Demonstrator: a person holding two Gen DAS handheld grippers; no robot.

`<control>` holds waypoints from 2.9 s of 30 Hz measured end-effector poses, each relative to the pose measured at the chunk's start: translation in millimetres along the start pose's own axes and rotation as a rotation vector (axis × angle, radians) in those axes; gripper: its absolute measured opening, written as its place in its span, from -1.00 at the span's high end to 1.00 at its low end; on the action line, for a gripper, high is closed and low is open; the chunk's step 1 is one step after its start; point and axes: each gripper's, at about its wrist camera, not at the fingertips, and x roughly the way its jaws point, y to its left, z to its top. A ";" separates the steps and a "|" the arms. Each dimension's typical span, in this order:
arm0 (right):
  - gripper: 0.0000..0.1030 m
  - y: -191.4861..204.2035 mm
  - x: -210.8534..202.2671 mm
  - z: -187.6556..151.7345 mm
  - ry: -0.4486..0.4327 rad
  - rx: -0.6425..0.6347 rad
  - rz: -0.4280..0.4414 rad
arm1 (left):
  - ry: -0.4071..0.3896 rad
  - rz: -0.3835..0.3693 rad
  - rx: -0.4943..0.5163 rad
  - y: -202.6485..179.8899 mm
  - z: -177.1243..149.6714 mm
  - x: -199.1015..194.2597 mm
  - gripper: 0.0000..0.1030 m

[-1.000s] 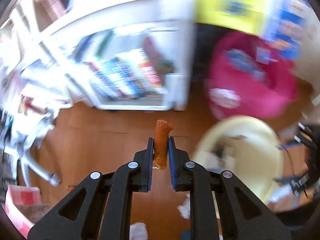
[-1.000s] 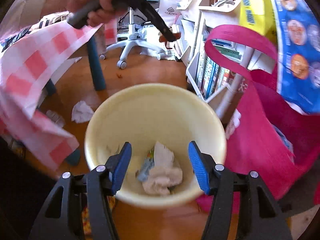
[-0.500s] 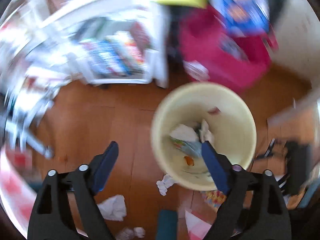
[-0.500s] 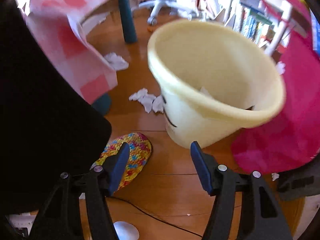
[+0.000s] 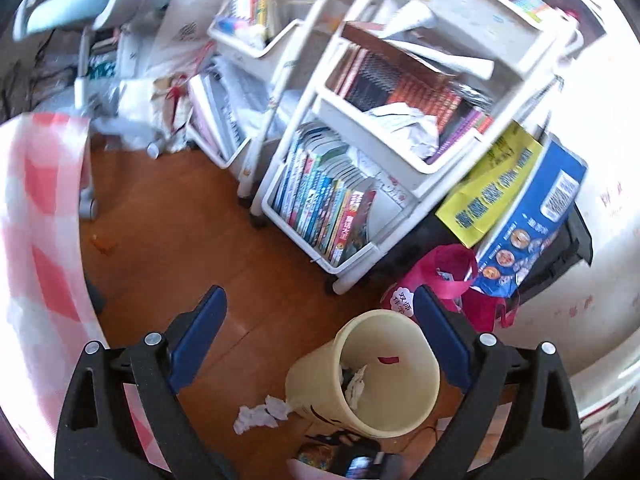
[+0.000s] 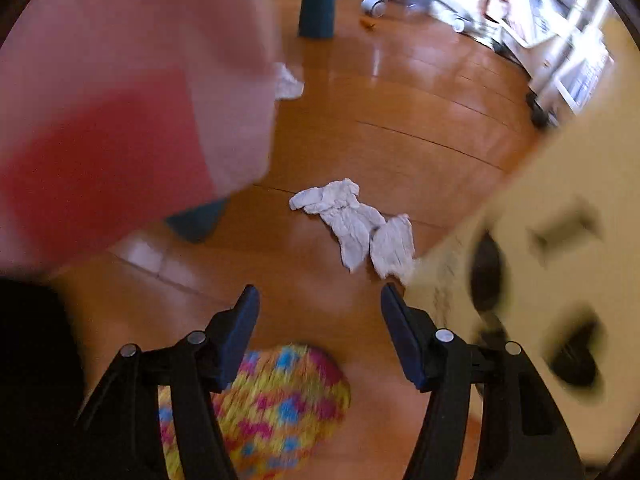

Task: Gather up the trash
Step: 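Grasp a crumpled white tissue on the floor with the right tool and lift, then carry the tissue over the yellow bin and open the right tool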

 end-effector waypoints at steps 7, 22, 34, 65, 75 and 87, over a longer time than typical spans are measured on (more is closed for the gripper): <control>-0.19 -6.9 56.6 36.5 0.095 0.144 -0.102 | -0.045 -0.072 -0.048 10.0 0.4 -5.7 -0.76; 0.29 -57.3 94.9 55.2 0.075 0.449 -0.069 | -0.064 -0.114 -0.036 5.1 -2.2 -5.7 -0.76; 0.89 -51.4 64.1 71.1 -0.032 0.373 0.011 | -0.069 -0.110 -0.066 10.9 -0.6 -4.0 -0.76; 0.86 63.3 -393.4 191.8 -0.646 -0.373 -0.151 | -0.294 0.326 -0.270 35.3 -120.5 -290.3 -0.76; -0.11 110.9 -331.7 239.7 -0.442 -0.381 0.014 | -0.109 0.480 -0.503 113.6 -169.5 -298.8 -0.76; -0.32 -63.2 -279.5 150.7 -0.386 0.381 -0.065 | 0.136 0.540 -0.184 61.1 -179.0 -199.0 -0.77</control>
